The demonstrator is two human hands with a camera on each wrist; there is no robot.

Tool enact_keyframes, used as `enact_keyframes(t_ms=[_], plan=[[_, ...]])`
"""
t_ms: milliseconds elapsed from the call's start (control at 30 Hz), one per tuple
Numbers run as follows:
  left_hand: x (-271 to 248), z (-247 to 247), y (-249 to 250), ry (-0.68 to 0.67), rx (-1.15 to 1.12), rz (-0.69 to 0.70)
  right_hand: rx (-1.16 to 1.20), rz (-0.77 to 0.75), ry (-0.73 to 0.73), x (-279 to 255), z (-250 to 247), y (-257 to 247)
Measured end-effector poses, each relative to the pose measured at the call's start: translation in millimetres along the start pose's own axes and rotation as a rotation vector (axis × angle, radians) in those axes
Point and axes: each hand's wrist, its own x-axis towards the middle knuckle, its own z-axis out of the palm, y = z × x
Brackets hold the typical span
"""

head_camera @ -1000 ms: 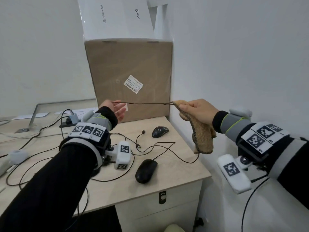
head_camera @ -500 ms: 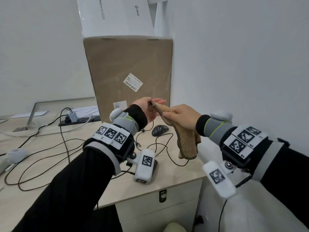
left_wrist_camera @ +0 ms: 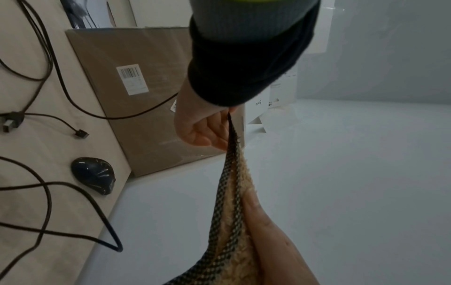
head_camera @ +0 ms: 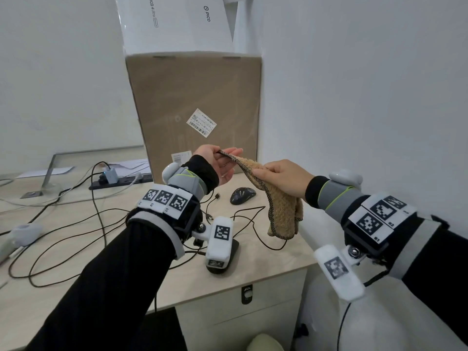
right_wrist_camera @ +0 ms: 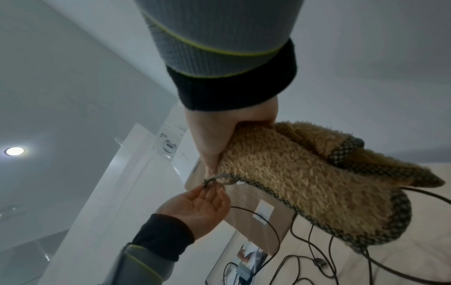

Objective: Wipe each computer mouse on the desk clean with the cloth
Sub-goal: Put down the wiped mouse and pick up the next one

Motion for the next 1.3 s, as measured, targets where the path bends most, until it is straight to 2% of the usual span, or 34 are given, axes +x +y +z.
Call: enact_keyframes(t_ms=[100, 267, 433, 500, 533, 633, 733, 833, 967, 1033, 1133, 1300], plan=[[2, -2, 3, 0.037, -0.112, 0.064, 0.034, 0.019, -0.009, -3, -1, 6], [11, -25, 19, 0.124, -0.164, 0.164, 0.059, 0.084, -0.008, -9, -6, 20], [34, -70, 40, 0.289, -0.282, 0.269, 0.146, 0.116, 0.152, -12, -17, 34], [38, -83, 40, 0.328, -0.305, 0.258, 0.226, 0.126, 0.230, -11, -15, 35], [40, -85, 36, 0.311, -0.306, 0.227, 0.271, 0.131, 0.273, -8, -13, 35], [25, -63, 11, 0.136, -0.266, 0.045, 0.358, 0.138, 0.354, 4, -7, 25], [5, -29, -15, 0.035, -0.028, -0.097, 0.333, 0.096, 0.321, 14, 0, 11], [-7, -7, -28, -0.060, 0.122, -0.184, 0.341, 0.067, 0.287, 18, 6, 5], [-3, -8, -35, 0.099, 0.370, -0.188, 0.316, 0.059, 0.309, 19, 4, 7], [-1, -18, -37, 0.126, 0.498, -0.220, 0.281, 0.043, 0.302, 18, 0, 8], [-2, -30, -36, 0.054, 0.558, -0.232, 0.251, 0.037, 0.228, 16, -2, 9], [-5, -24, -34, -0.131, 0.344, -0.124, 0.172, 0.013, 0.061, 11, 8, 5]])
